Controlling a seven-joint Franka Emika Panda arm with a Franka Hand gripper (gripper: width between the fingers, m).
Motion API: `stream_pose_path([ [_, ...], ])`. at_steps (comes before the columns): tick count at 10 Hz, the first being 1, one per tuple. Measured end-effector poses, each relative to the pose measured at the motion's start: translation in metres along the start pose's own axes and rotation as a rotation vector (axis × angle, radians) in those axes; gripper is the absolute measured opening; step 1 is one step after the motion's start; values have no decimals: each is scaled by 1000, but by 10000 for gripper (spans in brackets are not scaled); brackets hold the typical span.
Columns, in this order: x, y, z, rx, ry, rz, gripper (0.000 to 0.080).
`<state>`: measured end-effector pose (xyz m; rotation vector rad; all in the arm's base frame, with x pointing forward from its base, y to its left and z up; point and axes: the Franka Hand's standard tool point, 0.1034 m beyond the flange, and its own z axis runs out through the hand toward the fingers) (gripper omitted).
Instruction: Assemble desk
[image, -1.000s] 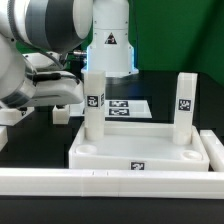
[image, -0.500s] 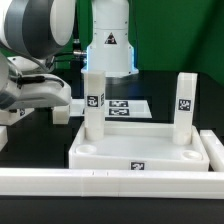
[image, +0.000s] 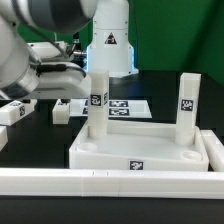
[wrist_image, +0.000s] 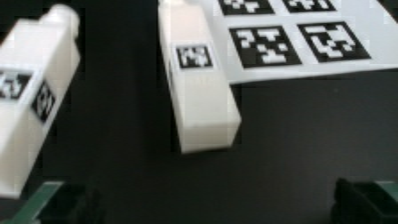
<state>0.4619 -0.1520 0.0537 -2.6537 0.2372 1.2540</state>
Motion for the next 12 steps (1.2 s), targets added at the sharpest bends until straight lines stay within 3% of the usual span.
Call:
stream_pose_path([
  [1, -6, 2, 12, 11, -11, 35, 649],
  [2, -12, -1, 10, 11, -14, 29, 649],
  [5, -8, 1, 14, 10, -9, 30, 649],
  [8, -5, 5, 36, 5, -6, 38, 649],
  [12, -5, 5, 35, 5, -4, 38, 649],
])
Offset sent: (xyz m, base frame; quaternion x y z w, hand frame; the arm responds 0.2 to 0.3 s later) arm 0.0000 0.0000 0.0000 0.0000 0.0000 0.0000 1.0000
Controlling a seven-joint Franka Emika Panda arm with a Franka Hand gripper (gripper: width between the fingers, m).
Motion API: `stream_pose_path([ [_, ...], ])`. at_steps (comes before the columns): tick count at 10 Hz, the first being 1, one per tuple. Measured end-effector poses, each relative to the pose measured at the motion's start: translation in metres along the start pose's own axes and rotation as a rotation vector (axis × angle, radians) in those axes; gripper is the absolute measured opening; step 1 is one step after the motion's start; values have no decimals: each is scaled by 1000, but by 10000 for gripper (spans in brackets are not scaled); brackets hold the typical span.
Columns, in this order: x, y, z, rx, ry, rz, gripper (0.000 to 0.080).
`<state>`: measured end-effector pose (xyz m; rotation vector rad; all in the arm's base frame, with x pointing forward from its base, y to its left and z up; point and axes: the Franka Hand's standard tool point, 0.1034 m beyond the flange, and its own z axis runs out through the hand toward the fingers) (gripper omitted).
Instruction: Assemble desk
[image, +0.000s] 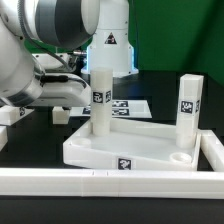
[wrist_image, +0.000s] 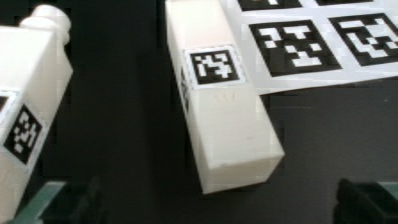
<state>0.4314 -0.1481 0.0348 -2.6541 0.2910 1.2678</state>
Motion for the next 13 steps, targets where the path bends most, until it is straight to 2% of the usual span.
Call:
stream_pose_path([
  [4, -3, -3, 20, -6, -3, -12, 649],
  [8, -2, -4, 23, -7, -6, -12, 649],
  [11, -5, -6, 45, -6, -29, -13, 649],
  [13, -6, -7, 47, -8, -33, -6, 649],
])
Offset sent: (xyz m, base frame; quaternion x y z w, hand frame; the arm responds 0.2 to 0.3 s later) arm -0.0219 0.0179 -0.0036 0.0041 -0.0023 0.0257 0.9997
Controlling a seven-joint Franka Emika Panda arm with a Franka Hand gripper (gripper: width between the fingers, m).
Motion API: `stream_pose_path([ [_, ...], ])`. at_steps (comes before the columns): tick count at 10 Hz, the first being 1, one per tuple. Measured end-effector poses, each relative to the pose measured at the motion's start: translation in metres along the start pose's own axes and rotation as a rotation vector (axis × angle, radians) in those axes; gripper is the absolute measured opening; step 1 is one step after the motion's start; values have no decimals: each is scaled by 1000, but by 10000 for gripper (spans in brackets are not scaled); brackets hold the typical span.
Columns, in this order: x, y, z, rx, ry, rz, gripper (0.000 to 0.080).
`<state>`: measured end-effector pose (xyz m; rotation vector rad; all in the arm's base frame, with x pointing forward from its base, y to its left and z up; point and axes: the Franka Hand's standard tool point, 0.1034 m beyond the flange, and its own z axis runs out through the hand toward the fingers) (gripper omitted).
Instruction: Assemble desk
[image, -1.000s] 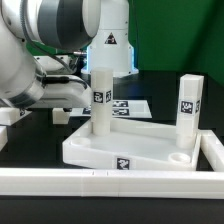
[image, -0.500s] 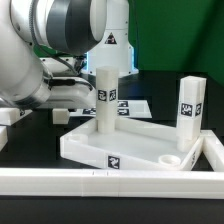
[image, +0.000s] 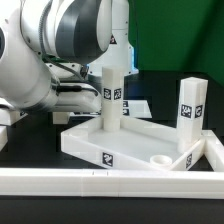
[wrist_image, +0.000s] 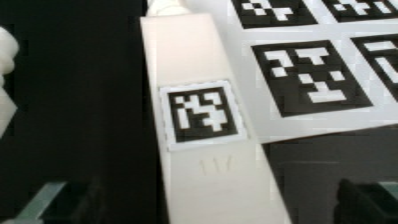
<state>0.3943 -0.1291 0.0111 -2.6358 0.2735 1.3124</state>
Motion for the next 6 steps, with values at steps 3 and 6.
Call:
stream_pose_path([
  [3, 0, -1, 0, -4, -1, 0, 603],
  [6, 0, -2, 0, -5, -1, 0, 287],
])
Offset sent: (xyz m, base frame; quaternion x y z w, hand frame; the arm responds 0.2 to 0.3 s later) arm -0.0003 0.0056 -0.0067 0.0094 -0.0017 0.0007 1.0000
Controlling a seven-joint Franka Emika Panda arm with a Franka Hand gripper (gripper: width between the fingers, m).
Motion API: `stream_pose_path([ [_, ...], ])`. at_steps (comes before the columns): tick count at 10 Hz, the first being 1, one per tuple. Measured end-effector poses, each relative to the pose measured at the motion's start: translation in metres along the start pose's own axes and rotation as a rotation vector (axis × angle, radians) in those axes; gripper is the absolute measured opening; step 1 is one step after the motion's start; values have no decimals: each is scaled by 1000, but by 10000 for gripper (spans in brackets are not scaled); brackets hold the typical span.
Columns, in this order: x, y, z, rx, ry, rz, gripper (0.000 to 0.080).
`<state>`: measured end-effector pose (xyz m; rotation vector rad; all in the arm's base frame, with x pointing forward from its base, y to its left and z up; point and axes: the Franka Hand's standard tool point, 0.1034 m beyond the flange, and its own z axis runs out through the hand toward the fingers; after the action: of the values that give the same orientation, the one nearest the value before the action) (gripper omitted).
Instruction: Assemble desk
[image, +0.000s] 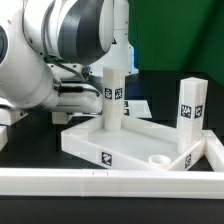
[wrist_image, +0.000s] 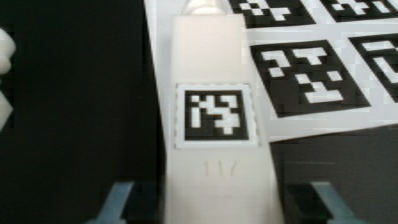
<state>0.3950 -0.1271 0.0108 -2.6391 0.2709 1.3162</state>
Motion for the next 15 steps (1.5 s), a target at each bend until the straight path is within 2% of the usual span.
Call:
stream_pose_path([
  [4, 0, -1, -6, -2, 12, -12, 287],
  [6, -5, -5, -24, -1, 41, -40, 287],
  [8, -22, -18, -53, 8, 43, -65, 288],
  [9, -24, -23, -63, 4, 50, -62, 288],
  [13, -19, -25, -63, -7, 104, -54, 288],
  [14, -13, -25, -79, -20, 185, -71, 288],
  [15, -16, -29, -94, -26, 252, -81, 288],
])
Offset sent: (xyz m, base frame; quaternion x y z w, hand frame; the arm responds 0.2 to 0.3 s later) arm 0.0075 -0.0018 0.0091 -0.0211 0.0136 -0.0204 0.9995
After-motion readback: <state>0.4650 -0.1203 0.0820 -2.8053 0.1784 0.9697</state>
